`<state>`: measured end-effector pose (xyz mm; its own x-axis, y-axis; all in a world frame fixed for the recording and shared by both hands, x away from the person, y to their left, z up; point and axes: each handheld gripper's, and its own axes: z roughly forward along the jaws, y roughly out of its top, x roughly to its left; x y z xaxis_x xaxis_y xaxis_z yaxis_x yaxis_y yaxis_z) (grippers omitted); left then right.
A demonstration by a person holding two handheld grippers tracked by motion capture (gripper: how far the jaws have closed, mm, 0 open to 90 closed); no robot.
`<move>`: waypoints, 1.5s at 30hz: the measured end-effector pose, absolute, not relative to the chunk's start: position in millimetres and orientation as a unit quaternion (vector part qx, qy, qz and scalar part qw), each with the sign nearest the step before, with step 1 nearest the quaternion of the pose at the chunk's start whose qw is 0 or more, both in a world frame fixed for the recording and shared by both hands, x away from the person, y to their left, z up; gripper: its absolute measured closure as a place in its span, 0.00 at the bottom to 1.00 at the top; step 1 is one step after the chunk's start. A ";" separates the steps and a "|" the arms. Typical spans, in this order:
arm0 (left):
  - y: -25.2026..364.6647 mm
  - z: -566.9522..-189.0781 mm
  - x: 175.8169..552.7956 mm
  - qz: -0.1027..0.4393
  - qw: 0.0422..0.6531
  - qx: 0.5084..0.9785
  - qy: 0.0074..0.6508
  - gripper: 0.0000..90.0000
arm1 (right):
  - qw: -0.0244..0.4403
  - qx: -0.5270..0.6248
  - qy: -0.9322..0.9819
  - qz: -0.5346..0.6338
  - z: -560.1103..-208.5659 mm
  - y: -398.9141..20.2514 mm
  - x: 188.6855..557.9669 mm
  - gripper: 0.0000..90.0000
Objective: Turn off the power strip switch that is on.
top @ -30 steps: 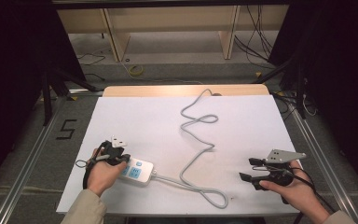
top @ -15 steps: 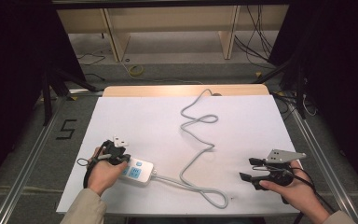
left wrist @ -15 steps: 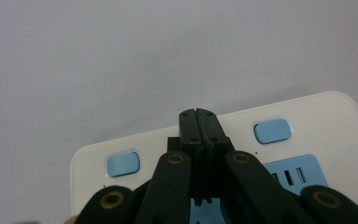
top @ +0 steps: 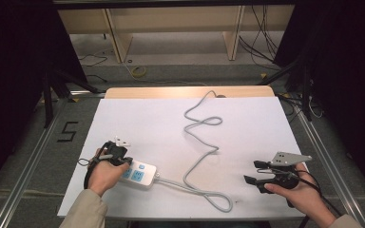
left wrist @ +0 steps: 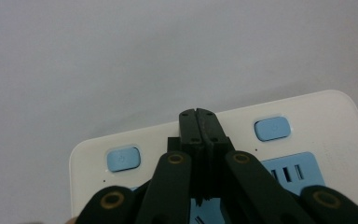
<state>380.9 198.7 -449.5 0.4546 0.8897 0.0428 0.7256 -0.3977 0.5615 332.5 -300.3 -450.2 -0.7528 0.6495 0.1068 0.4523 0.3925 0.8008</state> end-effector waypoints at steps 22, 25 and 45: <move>197.1 -445.9 387.7 0.152 0.218 0.825 0.498 1.00 | 0.112 0.334 0.827 0.438 -450.6 -300.2 332.8 0.32; 197.2 -445.6 388.3 0.149 0.218 0.823 0.503 1.00 | 0.111 0.332 0.828 0.438 -450.7 -300.6 332.9 0.32; 191.2 -444.4 392.0 0.148 0.191 0.830 0.503 1.00 | 0.109 0.331 0.830 0.436 -451.5 -300.6 332.8 0.32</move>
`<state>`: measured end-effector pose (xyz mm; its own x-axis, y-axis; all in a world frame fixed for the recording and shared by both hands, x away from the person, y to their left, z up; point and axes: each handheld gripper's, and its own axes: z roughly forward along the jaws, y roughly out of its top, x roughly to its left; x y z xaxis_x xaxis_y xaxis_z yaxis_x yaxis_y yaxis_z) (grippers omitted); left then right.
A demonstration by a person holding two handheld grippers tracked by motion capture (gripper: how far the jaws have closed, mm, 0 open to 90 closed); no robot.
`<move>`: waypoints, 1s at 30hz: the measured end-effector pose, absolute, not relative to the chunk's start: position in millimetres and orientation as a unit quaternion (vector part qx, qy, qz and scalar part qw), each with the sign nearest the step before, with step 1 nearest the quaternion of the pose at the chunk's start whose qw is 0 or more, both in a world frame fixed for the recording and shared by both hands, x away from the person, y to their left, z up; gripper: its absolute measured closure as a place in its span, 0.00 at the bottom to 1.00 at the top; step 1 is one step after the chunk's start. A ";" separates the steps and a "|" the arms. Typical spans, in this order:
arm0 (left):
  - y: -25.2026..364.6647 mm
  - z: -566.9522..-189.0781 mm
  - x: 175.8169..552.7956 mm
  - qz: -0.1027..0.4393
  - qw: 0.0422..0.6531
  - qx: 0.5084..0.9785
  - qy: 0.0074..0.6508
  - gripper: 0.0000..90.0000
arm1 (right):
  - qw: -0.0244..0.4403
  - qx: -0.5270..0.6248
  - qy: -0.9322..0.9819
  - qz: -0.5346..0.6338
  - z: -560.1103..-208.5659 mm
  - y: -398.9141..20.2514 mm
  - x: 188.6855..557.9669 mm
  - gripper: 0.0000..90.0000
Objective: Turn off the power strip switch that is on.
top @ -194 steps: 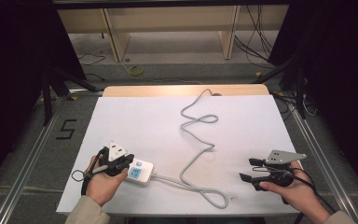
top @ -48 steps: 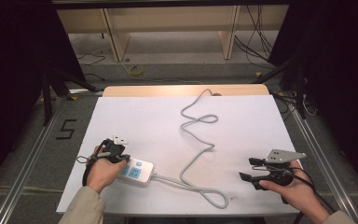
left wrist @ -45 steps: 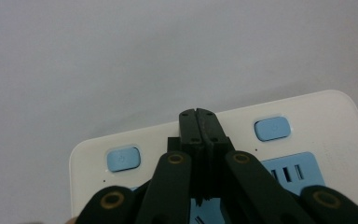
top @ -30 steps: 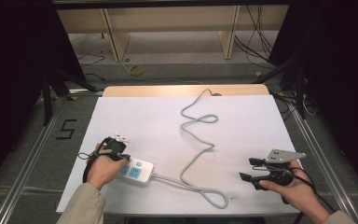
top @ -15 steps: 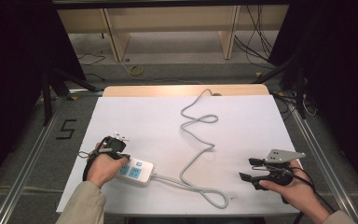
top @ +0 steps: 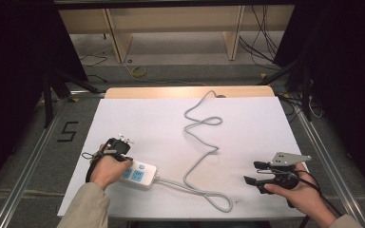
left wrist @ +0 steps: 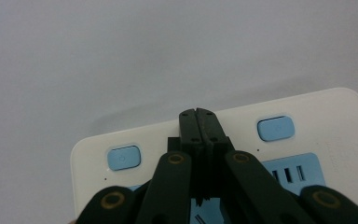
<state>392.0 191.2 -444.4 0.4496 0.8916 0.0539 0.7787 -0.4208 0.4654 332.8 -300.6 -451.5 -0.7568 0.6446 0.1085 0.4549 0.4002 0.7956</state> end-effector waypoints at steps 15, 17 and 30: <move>191.5 -444.4 392.0 0.147 0.192 0.829 0.504 1.00 | 0.107 0.330 0.831 0.435 -451.4 -300.2 332.3 0.32; 191.1 -444.2 392.0 0.148 0.190 0.830 0.503 1.00 | 0.107 0.330 0.831 0.436 -451.4 -300.0 332.2 0.32; 193.7 -444.2 392.5 0.143 0.197 0.829 0.503 1.00 | 0.107 0.327 0.832 0.434 -451.6 -299.9 332.2 0.32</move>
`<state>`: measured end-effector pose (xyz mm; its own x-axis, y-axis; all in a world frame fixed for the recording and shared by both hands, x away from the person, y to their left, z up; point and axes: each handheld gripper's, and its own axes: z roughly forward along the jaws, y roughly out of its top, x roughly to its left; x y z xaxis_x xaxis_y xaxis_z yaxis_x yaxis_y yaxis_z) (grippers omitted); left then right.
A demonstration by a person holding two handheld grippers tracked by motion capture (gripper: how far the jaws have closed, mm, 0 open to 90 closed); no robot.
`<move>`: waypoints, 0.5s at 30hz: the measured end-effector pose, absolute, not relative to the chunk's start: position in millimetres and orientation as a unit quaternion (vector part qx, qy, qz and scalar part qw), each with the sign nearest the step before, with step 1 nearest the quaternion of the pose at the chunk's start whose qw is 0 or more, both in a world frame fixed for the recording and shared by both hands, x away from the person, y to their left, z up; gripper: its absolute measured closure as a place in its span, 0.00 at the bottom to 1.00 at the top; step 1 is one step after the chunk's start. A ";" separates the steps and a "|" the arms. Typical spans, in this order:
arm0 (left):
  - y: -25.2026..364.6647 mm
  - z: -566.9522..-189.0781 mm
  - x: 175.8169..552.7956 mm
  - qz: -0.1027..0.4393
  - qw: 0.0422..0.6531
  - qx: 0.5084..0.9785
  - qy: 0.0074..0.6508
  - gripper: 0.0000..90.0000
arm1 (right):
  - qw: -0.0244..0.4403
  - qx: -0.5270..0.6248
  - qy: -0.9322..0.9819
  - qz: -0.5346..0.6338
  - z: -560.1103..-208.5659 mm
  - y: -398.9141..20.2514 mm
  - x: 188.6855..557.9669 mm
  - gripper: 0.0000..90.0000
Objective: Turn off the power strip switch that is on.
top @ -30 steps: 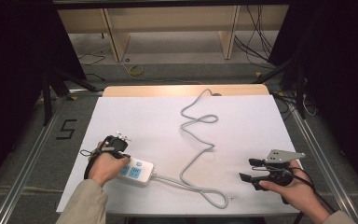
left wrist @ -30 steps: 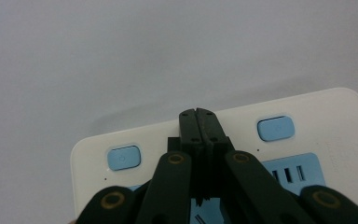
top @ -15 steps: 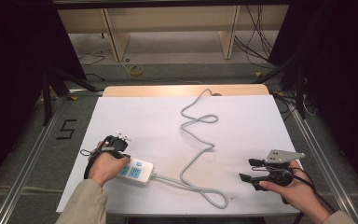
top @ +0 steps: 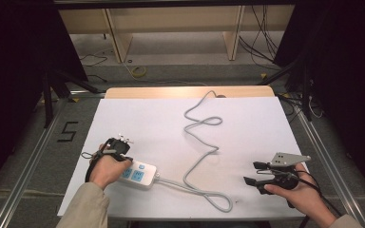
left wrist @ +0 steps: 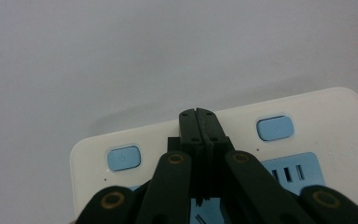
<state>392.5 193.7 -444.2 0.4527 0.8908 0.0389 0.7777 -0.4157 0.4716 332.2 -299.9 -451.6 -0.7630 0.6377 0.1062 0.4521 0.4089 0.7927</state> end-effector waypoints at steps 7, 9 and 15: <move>192.7 -444.2 392.0 0.145 0.196 0.830 0.501 1.00 | 0.107 0.327 0.833 0.434 -451.6 -299.7 332.3 0.32; 192.8 -444.2 392.0 0.146 0.196 0.830 0.501 1.00 | 0.106 0.329 0.832 0.435 -451.6 -299.7 332.2 0.32; 193.4 -444.6 391.4 0.147 0.200 0.828 0.502 1.00 | 0.107 0.327 0.833 0.434 -451.5 -299.7 332.3 0.32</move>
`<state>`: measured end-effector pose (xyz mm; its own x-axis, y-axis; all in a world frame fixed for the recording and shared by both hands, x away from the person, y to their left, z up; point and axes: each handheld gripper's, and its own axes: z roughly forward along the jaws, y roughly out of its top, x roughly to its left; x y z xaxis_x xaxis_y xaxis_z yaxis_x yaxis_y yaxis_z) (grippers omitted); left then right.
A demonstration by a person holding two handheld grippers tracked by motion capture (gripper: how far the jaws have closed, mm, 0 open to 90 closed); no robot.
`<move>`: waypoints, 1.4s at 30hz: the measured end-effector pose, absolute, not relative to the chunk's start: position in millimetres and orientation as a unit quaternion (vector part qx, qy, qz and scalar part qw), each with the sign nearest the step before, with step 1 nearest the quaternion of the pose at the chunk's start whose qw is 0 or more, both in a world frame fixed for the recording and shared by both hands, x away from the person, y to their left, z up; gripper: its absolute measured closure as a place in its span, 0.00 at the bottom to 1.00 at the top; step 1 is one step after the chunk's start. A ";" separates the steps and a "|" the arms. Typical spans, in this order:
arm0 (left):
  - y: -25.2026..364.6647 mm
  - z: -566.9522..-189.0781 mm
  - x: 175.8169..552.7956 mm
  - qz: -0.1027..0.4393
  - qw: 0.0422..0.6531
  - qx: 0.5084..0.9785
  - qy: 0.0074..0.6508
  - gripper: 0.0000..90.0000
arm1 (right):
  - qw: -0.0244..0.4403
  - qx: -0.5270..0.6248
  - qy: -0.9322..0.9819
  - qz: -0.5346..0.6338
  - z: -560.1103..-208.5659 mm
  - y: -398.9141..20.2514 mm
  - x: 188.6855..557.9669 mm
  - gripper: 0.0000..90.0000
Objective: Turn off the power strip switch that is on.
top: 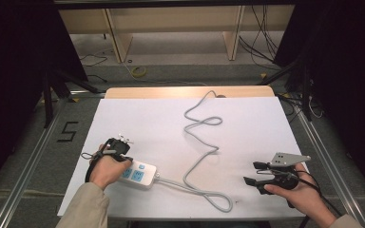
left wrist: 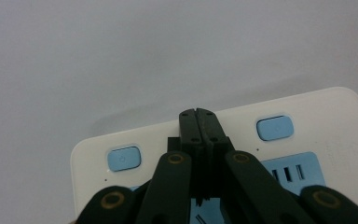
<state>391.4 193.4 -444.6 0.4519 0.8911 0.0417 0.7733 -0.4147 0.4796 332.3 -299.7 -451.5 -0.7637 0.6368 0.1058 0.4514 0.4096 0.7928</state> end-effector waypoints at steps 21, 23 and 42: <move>196.4 -444.8 390.5 0.152 0.197 0.827 0.504 1.00 | 0.107 0.326 0.834 0.433 -451.3 -299.5 332.4 0.32; 196.6 -444.8 390.5 0.151 0.197 0.827 0.504 1.00 | 0.107 0.326 0.833 0.433 -451.2 -299.5 332.1 0.32; 197.3 -440.7 388.2 0.162 0.220 0.824 0.497 1.00 | 0.107 0.326 0.833 0.434 -451.0 -299.8 332.0 0.32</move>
<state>388.2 197.3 -440.7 0.4543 0.8896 0.0475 0.7474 -0.4096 0.5231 332.0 -299.8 -451.0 -0.7643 0.6364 0.1041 0.4501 0.4109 0.7928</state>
